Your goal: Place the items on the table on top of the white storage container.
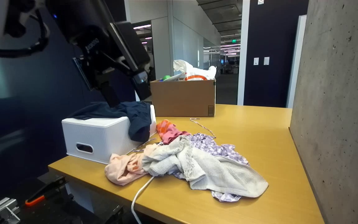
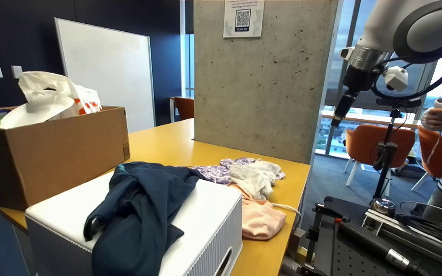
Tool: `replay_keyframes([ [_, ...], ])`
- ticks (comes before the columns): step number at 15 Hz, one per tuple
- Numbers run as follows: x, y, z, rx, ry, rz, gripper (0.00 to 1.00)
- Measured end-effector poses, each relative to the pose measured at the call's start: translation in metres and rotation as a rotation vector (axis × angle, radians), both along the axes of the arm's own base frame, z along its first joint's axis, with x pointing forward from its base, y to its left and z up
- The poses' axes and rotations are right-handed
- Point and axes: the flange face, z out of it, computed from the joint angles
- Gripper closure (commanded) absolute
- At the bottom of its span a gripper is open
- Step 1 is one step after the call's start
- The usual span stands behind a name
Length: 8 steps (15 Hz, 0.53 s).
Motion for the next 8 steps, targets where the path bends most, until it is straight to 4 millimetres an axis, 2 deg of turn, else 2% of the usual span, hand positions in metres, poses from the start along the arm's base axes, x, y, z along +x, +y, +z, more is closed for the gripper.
replay_keyframes([
  [6, 0.066, 0.036, -0.095, 0.074, -0.036, 0.096, 0.00],
  [8, 0.095, 0.047, -0.116, 0.093, -0.059, 0.120, 0.00],
])
